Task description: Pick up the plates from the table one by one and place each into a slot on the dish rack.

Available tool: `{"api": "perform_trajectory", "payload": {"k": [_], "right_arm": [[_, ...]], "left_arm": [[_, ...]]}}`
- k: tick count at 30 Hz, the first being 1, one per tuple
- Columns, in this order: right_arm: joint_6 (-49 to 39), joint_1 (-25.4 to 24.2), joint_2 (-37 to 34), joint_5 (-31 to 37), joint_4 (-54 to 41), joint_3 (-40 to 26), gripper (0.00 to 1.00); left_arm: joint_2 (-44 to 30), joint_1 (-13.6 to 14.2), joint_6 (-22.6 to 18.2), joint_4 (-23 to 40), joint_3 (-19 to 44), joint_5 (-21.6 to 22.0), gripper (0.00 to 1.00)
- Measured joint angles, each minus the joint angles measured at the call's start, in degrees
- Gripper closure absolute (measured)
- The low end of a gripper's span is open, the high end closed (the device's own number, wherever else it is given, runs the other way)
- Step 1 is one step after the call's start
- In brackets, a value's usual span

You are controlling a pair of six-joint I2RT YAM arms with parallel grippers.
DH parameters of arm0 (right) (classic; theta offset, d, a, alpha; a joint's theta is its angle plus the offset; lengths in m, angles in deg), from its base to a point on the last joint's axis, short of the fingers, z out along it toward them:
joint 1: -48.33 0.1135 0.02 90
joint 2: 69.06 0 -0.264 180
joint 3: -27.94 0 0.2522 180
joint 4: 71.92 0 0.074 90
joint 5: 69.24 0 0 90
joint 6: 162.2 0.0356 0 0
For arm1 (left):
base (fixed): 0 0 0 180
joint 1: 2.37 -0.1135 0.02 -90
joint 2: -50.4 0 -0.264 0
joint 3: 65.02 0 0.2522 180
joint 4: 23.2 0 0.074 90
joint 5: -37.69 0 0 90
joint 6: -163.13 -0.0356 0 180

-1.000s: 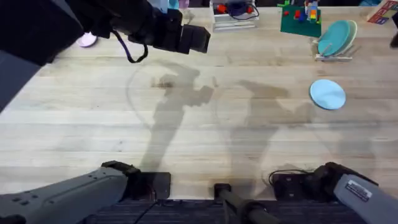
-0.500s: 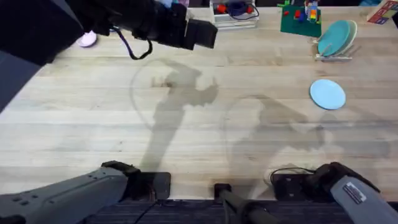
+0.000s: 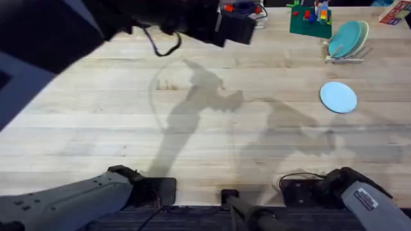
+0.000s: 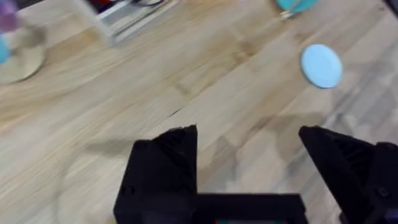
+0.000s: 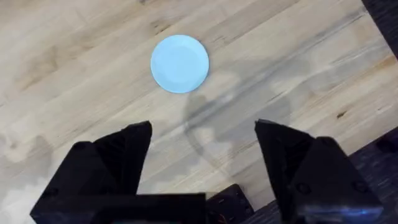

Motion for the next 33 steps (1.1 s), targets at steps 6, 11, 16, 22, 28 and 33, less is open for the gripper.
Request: {"api": "perform_trajectory", "payload": {"k": [6, 11, 16, 22, 28, 33], "right_arm": [[0.02, 0.0, 0.0, 0.0, 0.0, 0.0, 0.007], [0.02, 0.0, 0.0, 0.0, 0.0, 0.0, 0.007], [0.02, 0.0, 0.0, 0.02, 0.0, 0.0, 0.007], [0.03, 0.0, 0.0, 0.02, 0.0, 0.02, 0.007], [0.04, 0.0, 0.0, 0.02, 0.0, 0.02, 0.009], [0.04, 0.0, 0.0, 0.02, 0.28, 0.02, 0.007]], "left_arm": [[-4.4, 4.92, 3.87, -5.95, 0.0, -3.09, 0.053], [-8.38, 8.21, 8.11, -10.87, 0.0, -6.56, 0.164], [-11.93, 11.57, 12.71, -15.26, 0.0, -9.92, 0.359], [-17.02, 14.84, 19.25, -22.42, 0.0, -14.22, 0.899], [-20.99, 17.17, 26.09, -29.22, 0.0, -17.24, 0.961], [-22.45, 19.19, 30.8, -32.91, 0.0, -18.22, 0.961]]}}
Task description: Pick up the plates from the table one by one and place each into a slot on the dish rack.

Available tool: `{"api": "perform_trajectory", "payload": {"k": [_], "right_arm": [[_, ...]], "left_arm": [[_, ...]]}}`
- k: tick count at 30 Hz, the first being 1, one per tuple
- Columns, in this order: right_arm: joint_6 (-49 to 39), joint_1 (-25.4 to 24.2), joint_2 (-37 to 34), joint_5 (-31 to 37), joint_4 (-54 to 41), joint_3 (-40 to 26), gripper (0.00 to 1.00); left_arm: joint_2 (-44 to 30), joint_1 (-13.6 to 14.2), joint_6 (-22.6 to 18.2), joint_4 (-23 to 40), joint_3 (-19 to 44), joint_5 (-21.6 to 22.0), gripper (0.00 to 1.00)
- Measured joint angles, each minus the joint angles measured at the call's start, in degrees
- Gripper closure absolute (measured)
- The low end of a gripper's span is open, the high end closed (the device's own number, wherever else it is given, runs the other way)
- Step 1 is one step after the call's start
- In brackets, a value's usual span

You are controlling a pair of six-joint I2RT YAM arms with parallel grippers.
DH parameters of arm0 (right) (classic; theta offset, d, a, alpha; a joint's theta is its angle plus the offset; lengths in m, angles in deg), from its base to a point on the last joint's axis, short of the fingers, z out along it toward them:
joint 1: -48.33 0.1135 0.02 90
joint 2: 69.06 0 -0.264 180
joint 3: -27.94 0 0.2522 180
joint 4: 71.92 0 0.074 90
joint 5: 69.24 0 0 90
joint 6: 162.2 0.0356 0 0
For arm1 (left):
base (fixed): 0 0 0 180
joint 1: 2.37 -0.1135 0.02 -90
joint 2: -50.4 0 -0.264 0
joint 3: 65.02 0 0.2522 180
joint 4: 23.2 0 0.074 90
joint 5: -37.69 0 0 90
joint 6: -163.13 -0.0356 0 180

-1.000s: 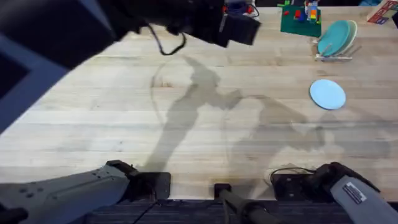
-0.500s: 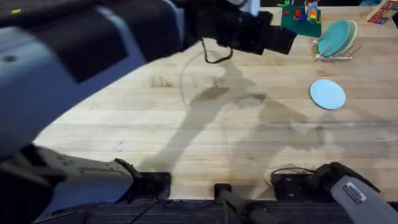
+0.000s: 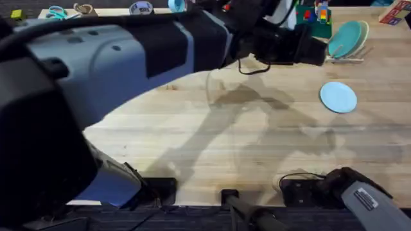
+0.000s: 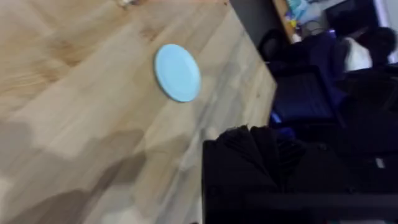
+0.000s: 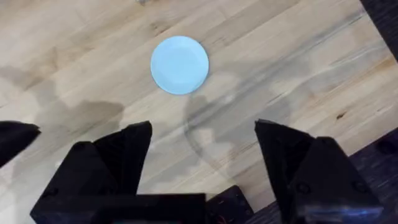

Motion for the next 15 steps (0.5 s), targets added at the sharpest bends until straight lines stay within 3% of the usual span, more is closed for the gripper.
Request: {"api": "perform_trajectory", "payload": {"k": [7, 15], "right_arm": [[0.0, 0.0, 0.0, -0.04, 0.16, 0.0, 0.007], [1.23, 0.0, 0.0, -0.04, 0.16, 0.0, 0.007]], "left_arm": [[-4.31, 1.62, 6.74, -6.16, 0.67, -3.57, 0.961], [-12.18, 3.47, 11.38, -6.29, 7.86, -5.67, 0.962]]}}
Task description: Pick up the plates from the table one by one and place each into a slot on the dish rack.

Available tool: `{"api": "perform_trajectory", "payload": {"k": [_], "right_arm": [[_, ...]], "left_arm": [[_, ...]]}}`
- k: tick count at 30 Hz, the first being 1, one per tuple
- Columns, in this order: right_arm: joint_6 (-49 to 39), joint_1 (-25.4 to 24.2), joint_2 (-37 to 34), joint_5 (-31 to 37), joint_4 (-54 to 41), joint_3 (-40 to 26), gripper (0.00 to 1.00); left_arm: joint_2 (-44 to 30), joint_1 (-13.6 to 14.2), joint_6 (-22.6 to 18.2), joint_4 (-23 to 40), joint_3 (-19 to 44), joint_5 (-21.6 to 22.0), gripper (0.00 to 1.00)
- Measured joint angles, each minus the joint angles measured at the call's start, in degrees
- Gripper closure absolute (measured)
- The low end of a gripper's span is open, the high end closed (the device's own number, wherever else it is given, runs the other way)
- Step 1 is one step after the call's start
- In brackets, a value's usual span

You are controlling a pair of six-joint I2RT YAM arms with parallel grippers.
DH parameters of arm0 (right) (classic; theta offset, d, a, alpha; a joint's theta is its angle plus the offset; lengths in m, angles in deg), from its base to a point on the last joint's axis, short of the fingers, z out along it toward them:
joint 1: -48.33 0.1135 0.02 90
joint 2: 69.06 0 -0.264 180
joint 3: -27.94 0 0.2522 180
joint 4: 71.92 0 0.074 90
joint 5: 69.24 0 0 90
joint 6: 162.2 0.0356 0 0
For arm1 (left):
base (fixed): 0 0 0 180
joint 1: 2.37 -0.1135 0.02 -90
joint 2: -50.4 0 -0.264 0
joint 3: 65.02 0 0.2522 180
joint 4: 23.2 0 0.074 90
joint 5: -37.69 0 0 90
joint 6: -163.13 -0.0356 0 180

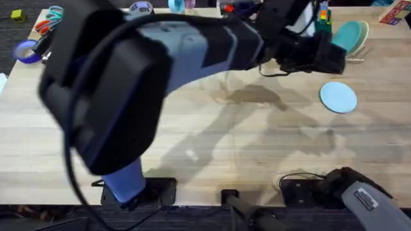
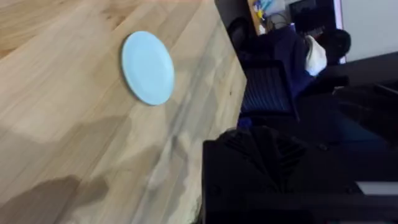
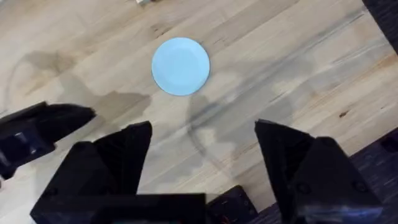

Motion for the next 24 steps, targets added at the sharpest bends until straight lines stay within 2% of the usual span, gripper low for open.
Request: {"api": "perform_trajectory", "payload": {"k": [8, 13, 19, 24], "right_arm": [[0.06, 0.0, 0.0, 0.0, 0.0, 0.0, 0.007], [0.08, 0.0, 0.0, 0.0, 0.0, 0.0, 0.007], [0.26, 0.0, 0.0, -0.01, 0.0, 0.0, 0.007], [0.26, 0.0, 0.0, -0.01, 0.0, 0.0, 0.007]], "left_arm": [[-7.46, 3.44, 2.17, 4.81, 10.81, -0.86, 0.963], [-11.37, 5.34, 2.65, 8.97, 15.56, 0.15, 0.963], [-12.37, 7.09, 3.38, 11.23, 16.24, 3.8, 0.963], [-12.96, 7.31, 3.84, 11.14, 16.98, 5.43, 0.964]]}}
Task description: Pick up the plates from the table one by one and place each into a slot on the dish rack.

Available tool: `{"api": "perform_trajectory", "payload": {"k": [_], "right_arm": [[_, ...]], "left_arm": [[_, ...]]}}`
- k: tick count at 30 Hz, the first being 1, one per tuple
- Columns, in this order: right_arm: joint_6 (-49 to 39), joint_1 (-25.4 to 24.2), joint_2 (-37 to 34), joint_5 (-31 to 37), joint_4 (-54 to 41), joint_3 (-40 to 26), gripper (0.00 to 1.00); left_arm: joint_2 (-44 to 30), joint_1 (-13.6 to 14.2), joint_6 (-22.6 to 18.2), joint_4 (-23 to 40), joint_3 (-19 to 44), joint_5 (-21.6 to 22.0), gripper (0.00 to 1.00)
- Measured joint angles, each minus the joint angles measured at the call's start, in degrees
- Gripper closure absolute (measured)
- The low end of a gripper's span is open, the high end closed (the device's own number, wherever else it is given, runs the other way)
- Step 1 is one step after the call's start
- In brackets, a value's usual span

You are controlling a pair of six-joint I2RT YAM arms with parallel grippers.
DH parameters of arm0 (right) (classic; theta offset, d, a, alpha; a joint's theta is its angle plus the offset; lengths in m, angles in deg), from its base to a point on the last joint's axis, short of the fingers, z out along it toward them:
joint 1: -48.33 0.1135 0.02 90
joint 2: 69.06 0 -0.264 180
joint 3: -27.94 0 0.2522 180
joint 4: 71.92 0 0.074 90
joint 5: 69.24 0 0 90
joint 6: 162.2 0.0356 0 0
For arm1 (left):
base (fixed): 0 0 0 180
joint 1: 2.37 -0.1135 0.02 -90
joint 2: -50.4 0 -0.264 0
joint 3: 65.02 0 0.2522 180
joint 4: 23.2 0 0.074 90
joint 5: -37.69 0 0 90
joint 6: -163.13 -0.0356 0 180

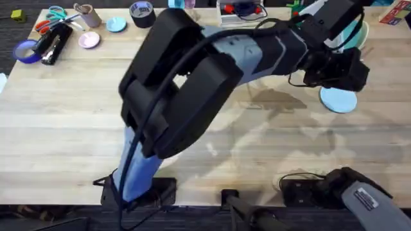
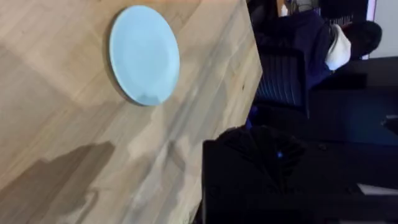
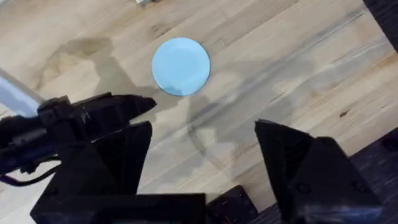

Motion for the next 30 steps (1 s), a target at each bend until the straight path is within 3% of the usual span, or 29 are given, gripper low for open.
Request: {"api": "perform_trajectory", "payload": {"k": [13, 30], "right_arm": [[0.02, 0.0, 0.0, 0.0, 0.0, 0.0, 0.009], [1.09, 0.0, 0.0, -0.02, 0.0, 0.0, 0.007]], "left_arm": [[-12.49, 0.66, 0.58, 0.4, 11.9, 1.3, 0.964], [-15.19, 0.57, 0.51, 0.0, 12.86, 2.99, 0.964]]}}
